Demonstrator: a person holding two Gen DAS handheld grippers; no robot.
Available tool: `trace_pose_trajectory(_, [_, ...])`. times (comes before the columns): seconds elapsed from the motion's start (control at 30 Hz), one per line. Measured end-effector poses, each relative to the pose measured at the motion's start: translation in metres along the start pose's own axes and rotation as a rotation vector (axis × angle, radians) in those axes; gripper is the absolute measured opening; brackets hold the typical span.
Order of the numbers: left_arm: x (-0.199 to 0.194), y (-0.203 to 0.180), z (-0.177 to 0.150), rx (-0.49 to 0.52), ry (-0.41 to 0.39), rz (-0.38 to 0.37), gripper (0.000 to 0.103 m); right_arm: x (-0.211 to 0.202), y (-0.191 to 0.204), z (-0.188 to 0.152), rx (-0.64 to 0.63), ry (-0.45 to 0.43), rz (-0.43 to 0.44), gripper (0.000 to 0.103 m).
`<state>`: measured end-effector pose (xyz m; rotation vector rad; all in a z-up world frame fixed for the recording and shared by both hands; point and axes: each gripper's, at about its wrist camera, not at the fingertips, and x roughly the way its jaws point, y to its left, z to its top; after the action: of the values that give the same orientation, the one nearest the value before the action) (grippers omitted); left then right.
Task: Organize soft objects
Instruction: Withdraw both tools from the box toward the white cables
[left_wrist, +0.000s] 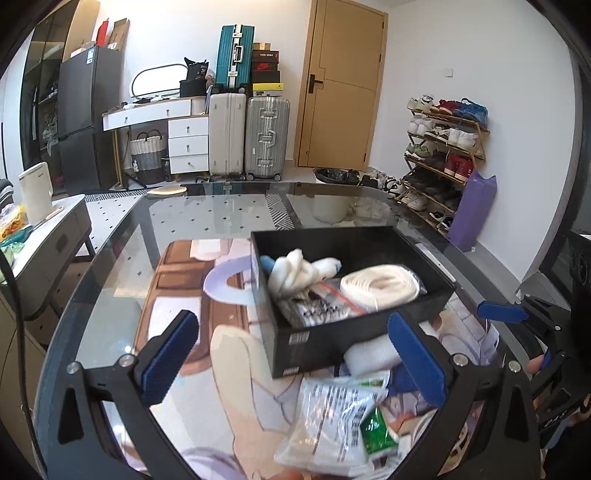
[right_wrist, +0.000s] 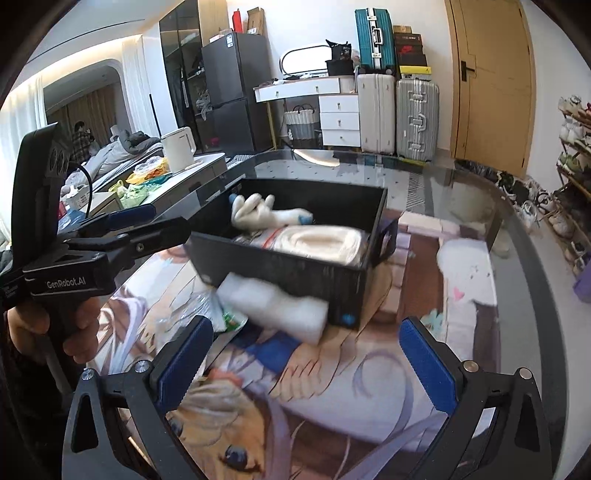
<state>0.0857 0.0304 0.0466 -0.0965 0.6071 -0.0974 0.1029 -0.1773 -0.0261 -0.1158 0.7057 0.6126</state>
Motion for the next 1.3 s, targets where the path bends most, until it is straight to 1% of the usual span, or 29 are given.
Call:
trace_pose_trajectory(0.13, [-0.008, 0.003, -0.011, -0.017, 0.010, -0.003, 0.103, -0.007, 0.000, -0.007, 0.034, 0.000, 0.019, 0.102])
trace_pose_trajectory(0.3, [-0.014, 0.002, -0.023, -0.005, 0.025, 0.005, 0.103, -0.014, 0.004, -0.016, 0.059, 0.002, 0.015, 0.102])
trace_pose_trajectory(0.57, [-0.025, 0.009, -0.037, -0.014, 0.038, 0.016, 0.103, -0.017, 0.017, -0.029, 0.079, 0.022, 0.069, 0.102])
trace_pose_trajectory(0.8, [-0.031, 0.013, -0.045, -0.006, 0.041, 0.037, 0.103, -0.009, 0.034, -0.032, 0.048, 0.054, 0.096, 0.102])
trace_pose_trajectory(0.87, [-0.031, 0.014, -0.047, -0.009, 0.045, 0.029, 0.103, -0.008, 0.038, -0.033, 0.047, 0.058, 0.109, 0.102])
trace_pose_trajectory(1.03, [-0.029, 0.013, -0.048, -0.007, 0.054, 0.027, 0.103, 0.005, 0.051, -0.038, 0.024, 0.118, 0.135, 0.102])
trace_pose_trajectory(1.2, [-0.028, 0.014, -0.049, -0.009, 0.055, 0.031, 0.103, 0.019, 0.052, -0.041, 0.063, 0.163, 0.151, 0.102])
trace_pose_trajectory(1.3, [-0.028, 0.014, -0.050, -0.010, 0.058, 0.030, 0.103, 0.021, 0.052, -0.039, 0.072, 0.152, 0.145, 0.102])
